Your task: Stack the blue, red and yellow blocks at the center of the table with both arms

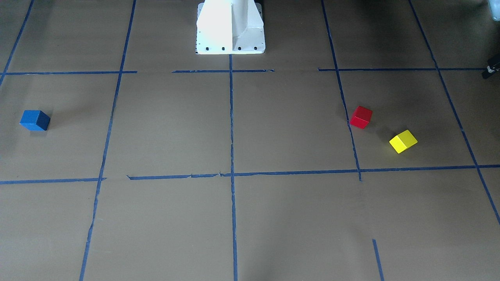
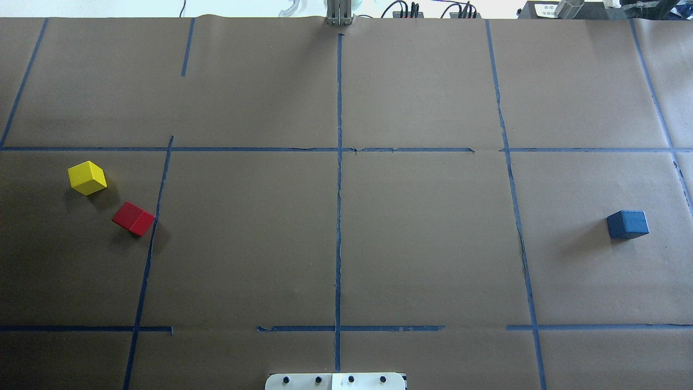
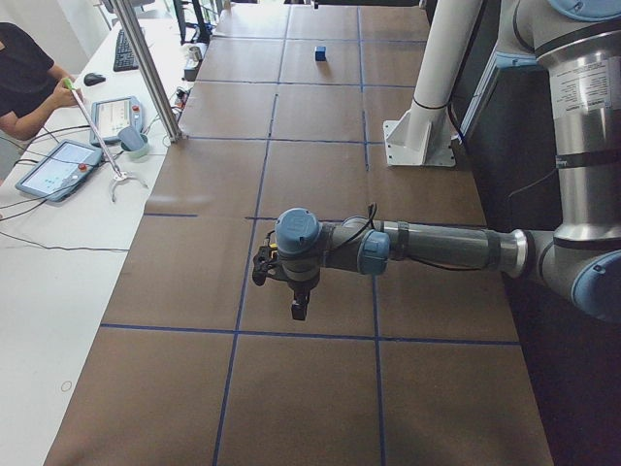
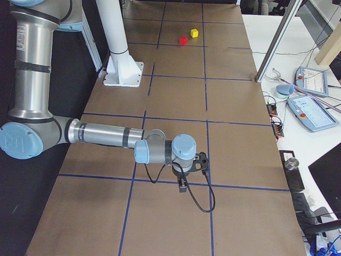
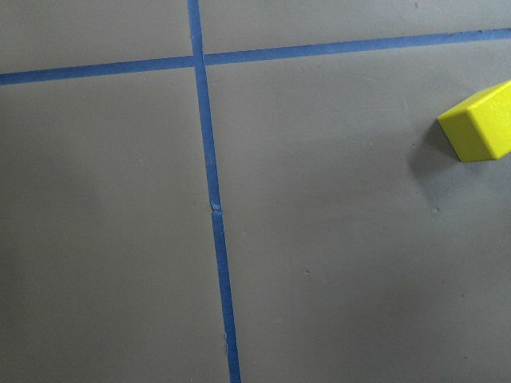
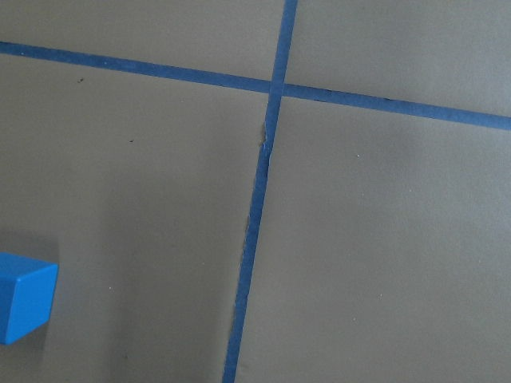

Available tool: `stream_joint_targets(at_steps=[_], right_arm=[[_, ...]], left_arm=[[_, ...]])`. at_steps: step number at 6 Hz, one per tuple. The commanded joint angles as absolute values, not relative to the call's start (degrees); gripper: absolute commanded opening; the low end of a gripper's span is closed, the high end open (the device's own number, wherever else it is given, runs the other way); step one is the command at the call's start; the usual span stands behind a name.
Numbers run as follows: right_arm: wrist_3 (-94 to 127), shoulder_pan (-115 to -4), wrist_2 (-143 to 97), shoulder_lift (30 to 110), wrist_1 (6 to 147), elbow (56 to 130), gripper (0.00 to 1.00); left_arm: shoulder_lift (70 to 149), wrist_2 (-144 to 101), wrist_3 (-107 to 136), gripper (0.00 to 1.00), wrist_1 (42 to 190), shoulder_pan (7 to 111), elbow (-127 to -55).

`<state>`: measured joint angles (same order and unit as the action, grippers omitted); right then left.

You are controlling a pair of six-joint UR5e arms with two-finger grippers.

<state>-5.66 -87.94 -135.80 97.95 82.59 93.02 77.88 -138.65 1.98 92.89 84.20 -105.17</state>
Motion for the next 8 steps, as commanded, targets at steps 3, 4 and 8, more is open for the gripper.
stream_joint_targets(at_steps=[3,4,8], right_arm=[[-4.5,-85.8,-137.3,98.4,76.8,92.9,1.00],[-1.8,-82.6,-138.4,98.4,76.6,93.0,1.00],[34.0,-64.4,-135.2,97.6,55.0,93.2,1.00]], left_arm=[[78.0,-139.0,2.3,1.00,93.0,84.2,-105.0],[78.0,-139.1,2.3,1.00,93.0,84.2,-105.1],[78.0,-139.2,2.3,1.00,93.0,84.2,-105.3]])
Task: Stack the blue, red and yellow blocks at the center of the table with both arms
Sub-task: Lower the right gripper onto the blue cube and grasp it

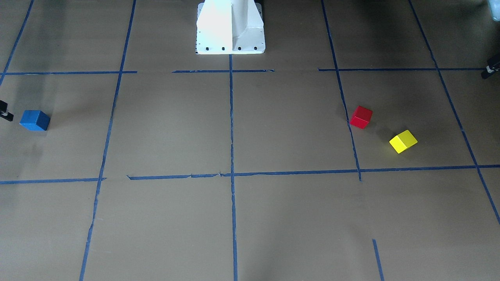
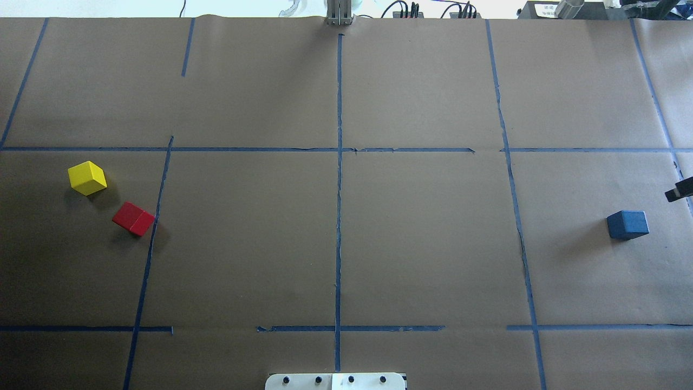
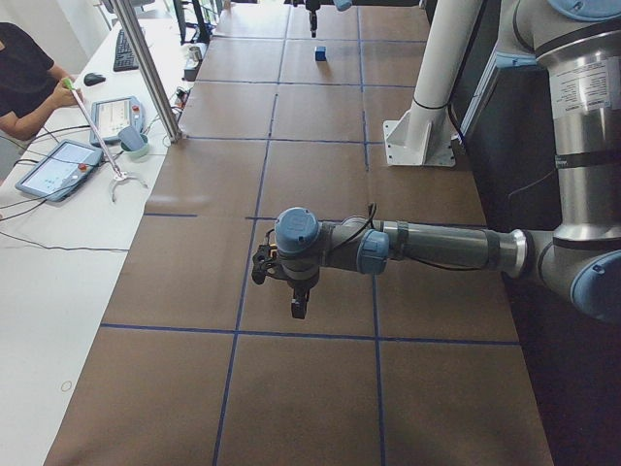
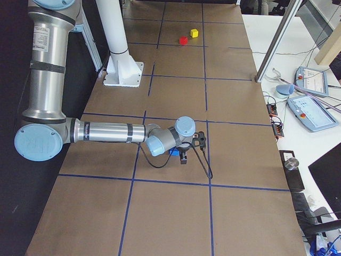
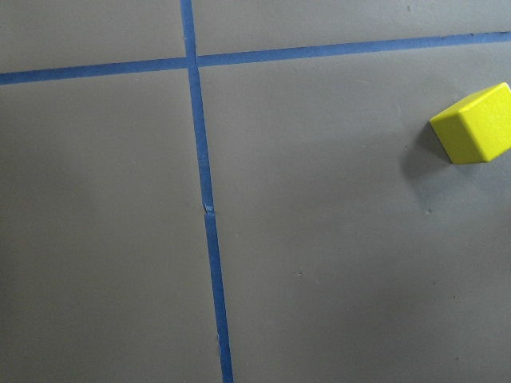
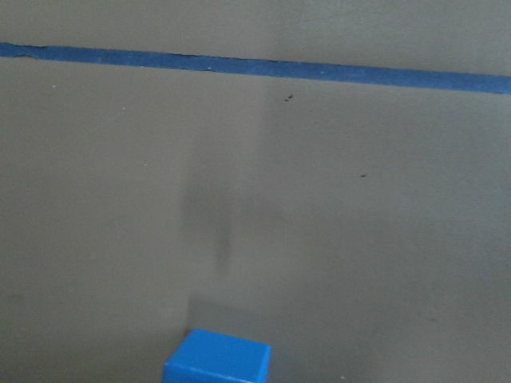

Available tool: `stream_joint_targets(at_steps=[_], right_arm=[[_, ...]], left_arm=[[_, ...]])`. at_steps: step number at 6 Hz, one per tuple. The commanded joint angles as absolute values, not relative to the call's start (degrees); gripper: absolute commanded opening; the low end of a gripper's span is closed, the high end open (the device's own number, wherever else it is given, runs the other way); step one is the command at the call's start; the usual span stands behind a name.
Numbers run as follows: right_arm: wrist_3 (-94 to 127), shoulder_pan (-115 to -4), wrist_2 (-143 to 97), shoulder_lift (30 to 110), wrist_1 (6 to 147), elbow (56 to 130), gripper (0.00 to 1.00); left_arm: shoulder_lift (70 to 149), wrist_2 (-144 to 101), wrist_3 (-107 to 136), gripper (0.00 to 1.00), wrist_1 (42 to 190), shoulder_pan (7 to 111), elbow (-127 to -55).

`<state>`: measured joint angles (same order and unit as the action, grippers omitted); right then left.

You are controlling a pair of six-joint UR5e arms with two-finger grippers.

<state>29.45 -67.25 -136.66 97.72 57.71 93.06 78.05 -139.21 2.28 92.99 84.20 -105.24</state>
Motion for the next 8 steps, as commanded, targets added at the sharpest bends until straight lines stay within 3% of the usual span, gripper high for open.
stream_joint_targets(at_steps=[1,6,7,8], right_arm=[[34.1,-62.6,-132.7,97.7,54.9,93.3,1.00],[36.7,-58.4,-132.4,98.5,55.2,92.6,0.99],[36.8,-57.9,-132.4,98.5,55.5,92.1,0.86],[36.8,-57.7,-132.5,99.1,55.6,91.8,0.44]], left_arm=[[78.0,-139.2,2.3,1.00,93.0,84.2,-105.4],[77.7,-139.2,2.3,1.00,93.0,84.2,-106.3],[77.7,-139.2,2.3,1.00,93.0,84.3,-106.3],[77.7,-139.2,2.3,1.00,93.0,84.3,-106.4]])
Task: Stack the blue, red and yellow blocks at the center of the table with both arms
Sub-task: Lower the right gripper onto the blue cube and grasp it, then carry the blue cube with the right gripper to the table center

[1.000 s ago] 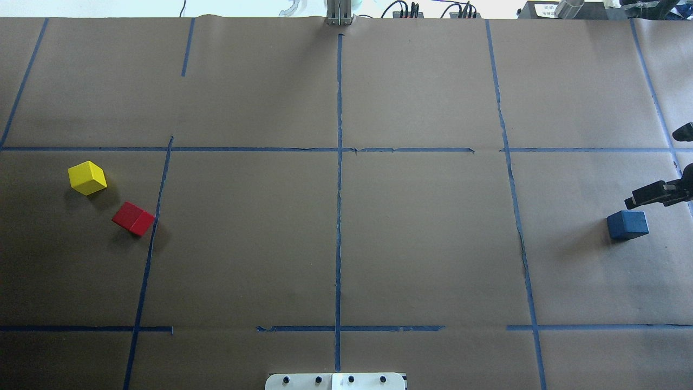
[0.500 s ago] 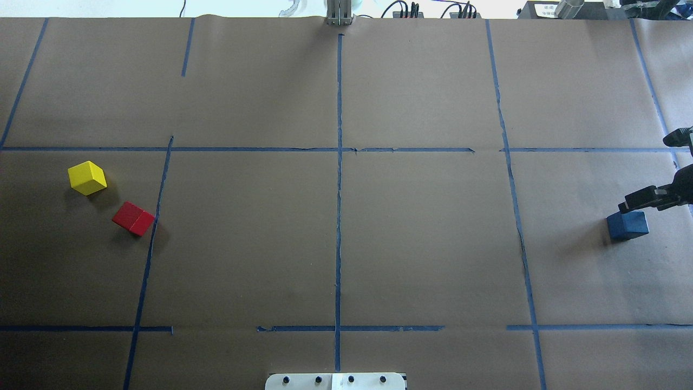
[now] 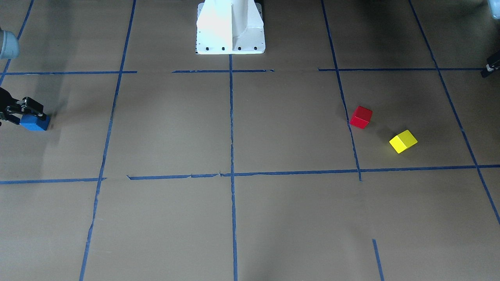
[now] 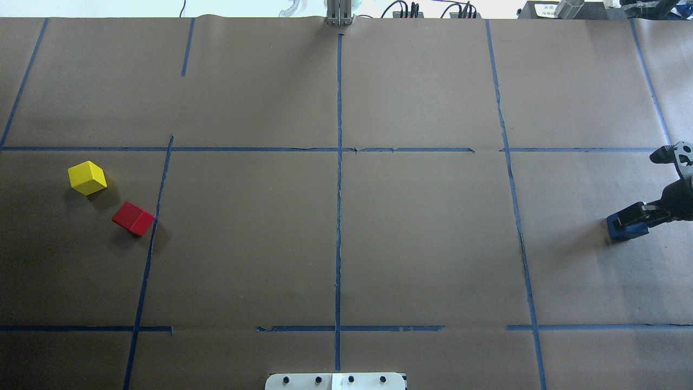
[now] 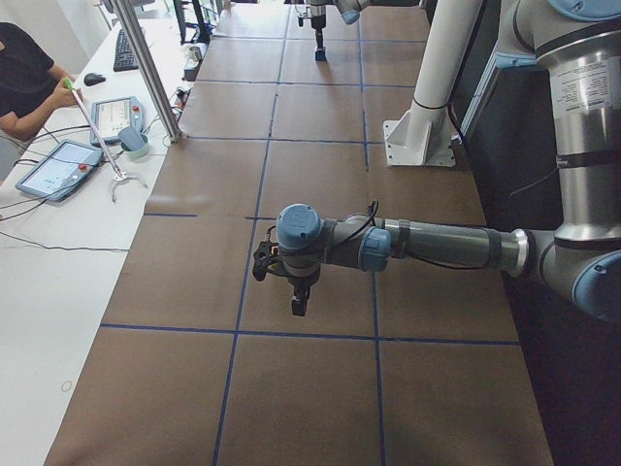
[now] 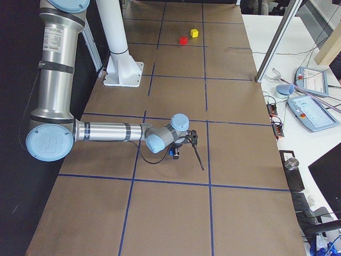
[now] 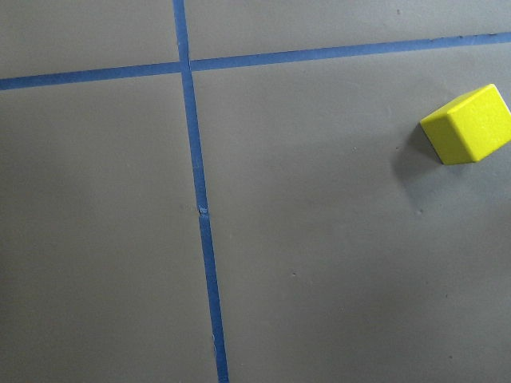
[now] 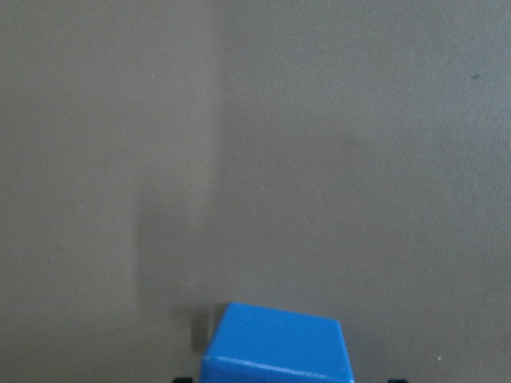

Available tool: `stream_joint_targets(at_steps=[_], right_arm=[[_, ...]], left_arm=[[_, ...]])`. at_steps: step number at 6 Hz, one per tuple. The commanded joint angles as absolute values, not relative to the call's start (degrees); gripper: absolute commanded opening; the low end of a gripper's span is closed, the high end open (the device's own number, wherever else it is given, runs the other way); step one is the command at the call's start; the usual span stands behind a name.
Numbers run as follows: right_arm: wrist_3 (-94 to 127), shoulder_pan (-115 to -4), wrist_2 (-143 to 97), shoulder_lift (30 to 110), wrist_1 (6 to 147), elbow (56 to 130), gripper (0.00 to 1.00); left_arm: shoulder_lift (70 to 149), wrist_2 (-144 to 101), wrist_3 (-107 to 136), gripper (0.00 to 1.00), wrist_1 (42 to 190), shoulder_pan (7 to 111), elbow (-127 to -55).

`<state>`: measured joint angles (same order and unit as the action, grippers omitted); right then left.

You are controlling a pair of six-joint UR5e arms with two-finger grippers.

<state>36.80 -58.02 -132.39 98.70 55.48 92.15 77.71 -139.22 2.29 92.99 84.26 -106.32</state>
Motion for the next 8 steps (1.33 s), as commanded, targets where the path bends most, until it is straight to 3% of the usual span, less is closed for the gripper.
stream_joint_targets(at_steps=[1,2,3,4,5,6,8], right_arm=[[36.9,-57.5,-132.8,99.2,55.7,91.8,0.00],[37.4,-57.1,-133.5,98.4,56.8,95.2,0.00],[38.1,-57.0,-133.5,91.2,68.0,99.5,0.00],[38.9,-56.5,-132.8,78.4,84.6,100.4,0.00],[41.1,-54.1,-131.1,69.5,92.8,99.4,0.00],[48.7,-51.4,-130.9,61.6,92.6,93.6,0.00],[62.1,-42.6,-126.0,51.9,92.5,91.3,0.00]], left_arm=[[77.7,-139.2,2.3,1.00,93.0,84.2,-106.4],[78.0,-139.2,2.1,1.00,93.3,84.3,-106.8],[78.0,-139.1,2.0,1.00,95.7,84.3,-107.0],[77.3,-139.2,2.1,1.00,98.3,84.3,-107.1],[77.2,-139.2,1.8,1.00,100.0,84.3,-106.5],[77.2,-139.1,1.8,1.00,102.2,84.2,-106.3],[77.1,-139.1,2.2,1.00,103.4,84.2,-106.2]])
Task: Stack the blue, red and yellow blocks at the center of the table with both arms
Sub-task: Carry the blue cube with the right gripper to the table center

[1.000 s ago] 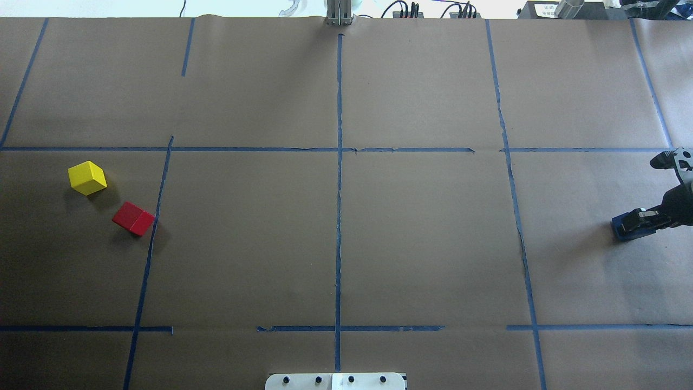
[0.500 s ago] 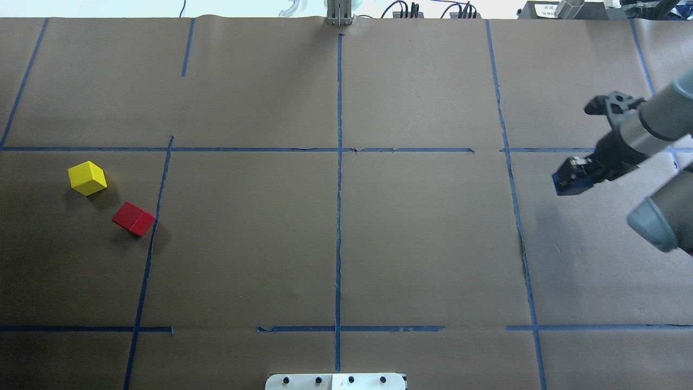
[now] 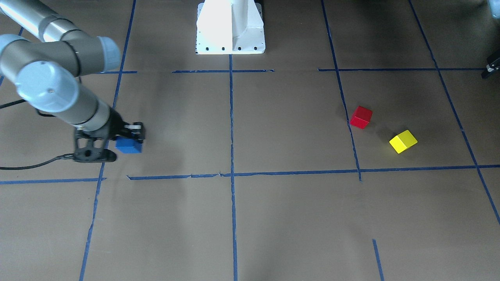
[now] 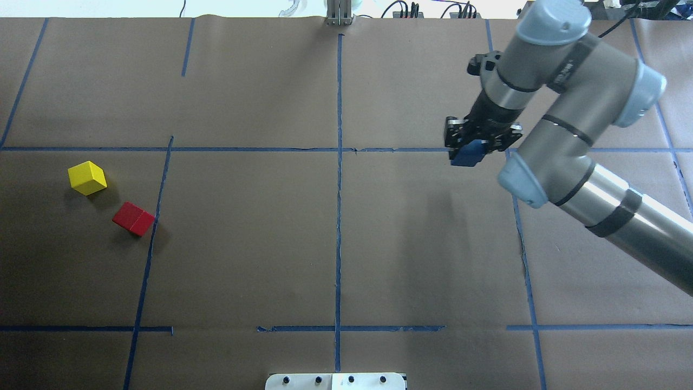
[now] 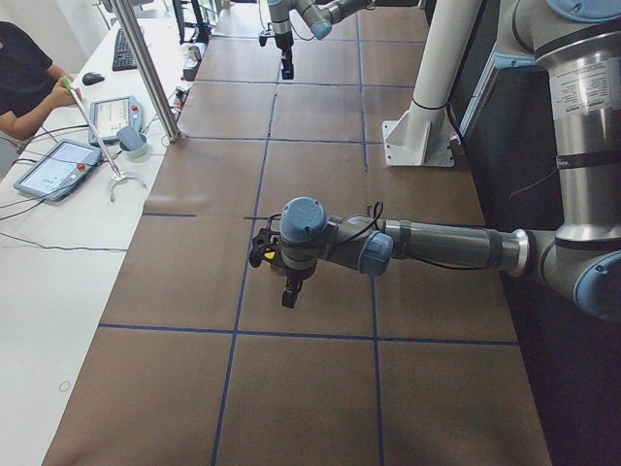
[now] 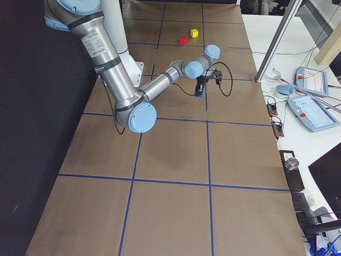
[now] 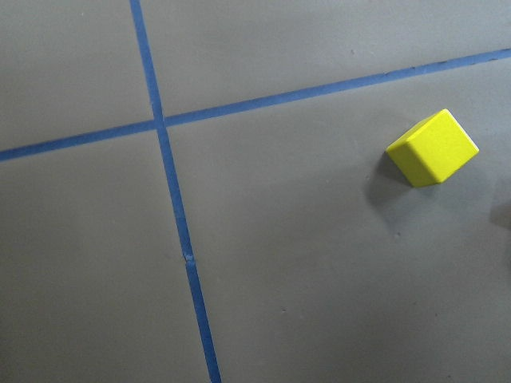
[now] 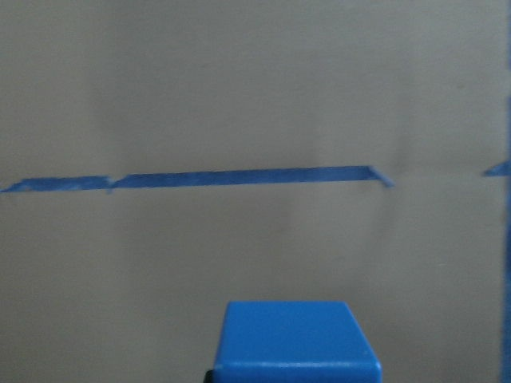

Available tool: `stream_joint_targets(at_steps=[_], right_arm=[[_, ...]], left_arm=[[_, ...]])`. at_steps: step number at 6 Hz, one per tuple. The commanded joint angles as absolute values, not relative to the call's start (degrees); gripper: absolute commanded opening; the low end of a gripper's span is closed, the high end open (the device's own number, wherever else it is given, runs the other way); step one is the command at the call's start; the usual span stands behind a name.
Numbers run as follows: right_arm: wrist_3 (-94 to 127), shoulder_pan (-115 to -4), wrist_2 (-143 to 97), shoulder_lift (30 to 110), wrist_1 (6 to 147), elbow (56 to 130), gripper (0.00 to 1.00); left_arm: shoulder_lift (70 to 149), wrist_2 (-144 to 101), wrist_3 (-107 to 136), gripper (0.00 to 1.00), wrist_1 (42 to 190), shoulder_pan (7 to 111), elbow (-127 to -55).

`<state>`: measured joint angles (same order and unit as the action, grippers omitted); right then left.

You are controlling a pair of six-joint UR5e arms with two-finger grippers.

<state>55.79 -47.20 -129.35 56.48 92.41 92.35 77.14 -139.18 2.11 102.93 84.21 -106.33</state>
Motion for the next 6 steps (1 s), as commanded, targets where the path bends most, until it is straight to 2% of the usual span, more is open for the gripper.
stream_joint_targets(at_steps=[1,3,4,6], right_arm=[[71.5,-38.0,-123.8,46.8,92.7,91.1,0.00],[81.4,-29.5,-113.8,41.7,88.2,86.0,0.00],[84.3,-28.6,-112.8,39.8,81.5,79.0,0.00],[83.7,-28.3,-112.7,39.9,81.7,77.5,0.00]], left_arm=[[77.3,-139.0,2.0,1.00,103.4,84.1,-106.2],[77.4,-139.1,2.1,1.00,103.5,84.1,-107.2],[77.4,-139.1,2.0,1.00,103.5,84.1,-107.1],[76.6,-139.1,2.3,1.00,105.9,84.1,-107.1]])
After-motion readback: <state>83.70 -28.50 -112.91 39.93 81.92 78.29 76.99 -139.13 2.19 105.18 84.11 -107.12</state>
